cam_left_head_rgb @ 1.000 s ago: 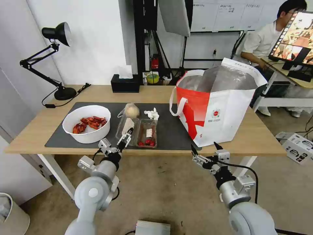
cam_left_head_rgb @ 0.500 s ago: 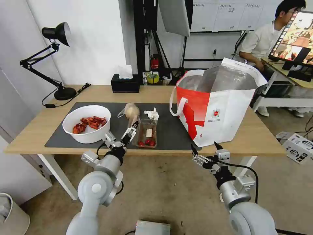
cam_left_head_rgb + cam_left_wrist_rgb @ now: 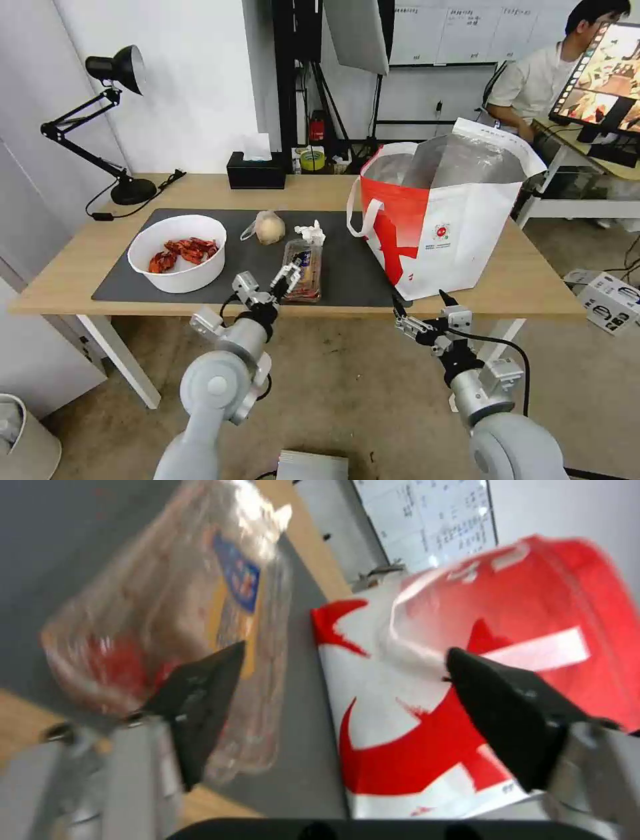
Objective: Pick up the trash from the table and place it into the takeout bag.
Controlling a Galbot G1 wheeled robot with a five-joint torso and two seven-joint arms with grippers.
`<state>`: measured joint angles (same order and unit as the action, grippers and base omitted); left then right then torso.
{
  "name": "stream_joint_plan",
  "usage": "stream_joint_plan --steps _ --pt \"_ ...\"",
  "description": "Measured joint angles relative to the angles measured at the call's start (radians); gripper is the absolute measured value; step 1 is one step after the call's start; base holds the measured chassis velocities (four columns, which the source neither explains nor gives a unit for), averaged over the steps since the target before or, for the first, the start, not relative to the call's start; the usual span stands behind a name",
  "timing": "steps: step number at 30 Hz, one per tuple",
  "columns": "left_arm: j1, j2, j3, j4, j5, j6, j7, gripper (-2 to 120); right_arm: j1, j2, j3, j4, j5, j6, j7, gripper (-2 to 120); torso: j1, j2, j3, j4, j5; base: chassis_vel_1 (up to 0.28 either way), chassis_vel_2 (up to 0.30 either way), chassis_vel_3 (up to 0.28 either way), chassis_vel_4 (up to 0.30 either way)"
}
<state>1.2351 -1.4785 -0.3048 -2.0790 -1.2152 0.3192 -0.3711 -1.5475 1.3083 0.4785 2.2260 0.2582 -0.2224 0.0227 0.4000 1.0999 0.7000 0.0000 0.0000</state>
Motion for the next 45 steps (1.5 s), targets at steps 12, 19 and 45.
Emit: stream_joint_plan --steps 12,19,45 --pt "0.009 -0.003 0.008 0.032 0.021 -0.003 0.003 33 0.006 -0.005 -0.004 -0.007 0.002 0.001 0.003 100 0.000 0.000 0.000 0.0000 0.0000 0.000 0.000 0.000 0.000" --pt "0.013 -0.001 0.002 0.038 0.025 -0.004 0.005 9 0.027 -0.023 -0.026 -0.019 0.033 0.001 0.019 100 0.000 0.000 0.000 0.0000 0.0000 0.000 0.000 0.000 0.000" --pt "0.008 -0.003 0.000 0.077 0.033 -0.006 0.008 0 0.345 -0.142 -0.240 -0.163 0.726 -0.077 0.191 100 0.000 0.000 0.000 0.0000 0.0000 0.000 0.000 0.000 0.000"
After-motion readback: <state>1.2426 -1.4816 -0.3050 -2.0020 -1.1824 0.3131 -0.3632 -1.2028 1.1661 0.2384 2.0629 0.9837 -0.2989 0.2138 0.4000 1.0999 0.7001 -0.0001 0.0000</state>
